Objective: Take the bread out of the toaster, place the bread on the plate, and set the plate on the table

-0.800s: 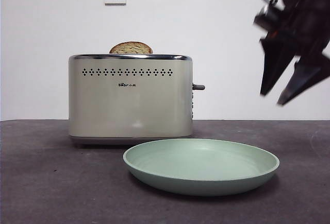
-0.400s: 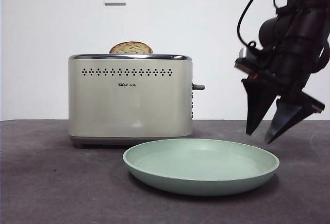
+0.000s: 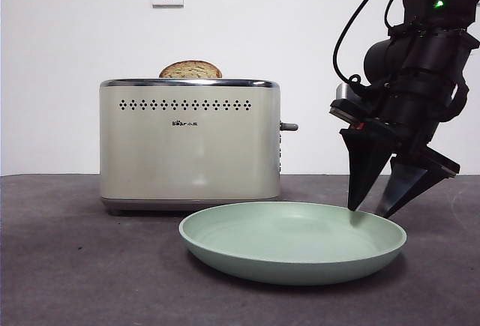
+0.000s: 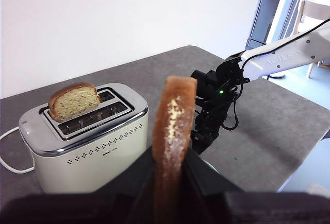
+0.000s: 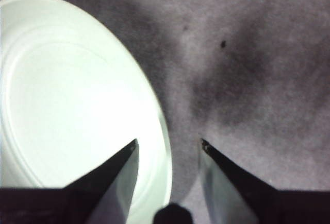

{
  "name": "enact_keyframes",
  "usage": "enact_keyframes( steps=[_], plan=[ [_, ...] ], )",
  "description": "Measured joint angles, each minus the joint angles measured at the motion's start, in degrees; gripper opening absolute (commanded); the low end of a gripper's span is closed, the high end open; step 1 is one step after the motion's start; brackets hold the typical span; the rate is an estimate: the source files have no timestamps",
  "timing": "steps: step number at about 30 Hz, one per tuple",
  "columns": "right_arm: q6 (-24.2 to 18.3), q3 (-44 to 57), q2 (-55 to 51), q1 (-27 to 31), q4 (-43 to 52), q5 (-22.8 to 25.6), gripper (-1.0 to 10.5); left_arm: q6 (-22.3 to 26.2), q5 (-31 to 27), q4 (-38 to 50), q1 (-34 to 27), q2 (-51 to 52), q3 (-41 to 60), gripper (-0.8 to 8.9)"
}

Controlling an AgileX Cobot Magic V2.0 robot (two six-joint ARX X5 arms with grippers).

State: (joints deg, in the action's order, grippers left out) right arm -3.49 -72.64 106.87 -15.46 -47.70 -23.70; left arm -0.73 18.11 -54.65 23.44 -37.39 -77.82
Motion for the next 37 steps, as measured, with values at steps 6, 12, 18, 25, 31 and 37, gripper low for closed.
enact_keyframes(
  steps=[6,12,18,25,31,37],
  plan=[
    [0.00,0.00,0.59,-0.70,0.87,1.53,1.9,0.00,0.00,0.02,0.00,-0.02,0.00,-0.08],
    [0.00,0.00,1.95,-1.55,0.85,1.68,1.7,0.00,0.00,0.02,0.00,-0.02,0.00,-0.08],
    [0.00,0.00,2.69,-2.21,0.85,1.68,-0.2,0.00,0.00,0.02,0.00,-0.02,0.00,-0.08],
    [-0.17,0.00,2.12,-2.29,-0.90,0.63,-0.2,0.00,0.11,0.11,0.00,-1.18,0.00,-0.08],
    [0.11,0.00,-2.34,-2.64,-2.05,1.64,-0.2,0.02,0.42,0.15,0.00,-6.12,0.00,-0.08],
    [0.48,0.00,-11.85,-2.69,-3.19,1.95,-0.2,0.28,9.42,0.39,0.00,-14.36,0.00,-0.08]
  ],
)
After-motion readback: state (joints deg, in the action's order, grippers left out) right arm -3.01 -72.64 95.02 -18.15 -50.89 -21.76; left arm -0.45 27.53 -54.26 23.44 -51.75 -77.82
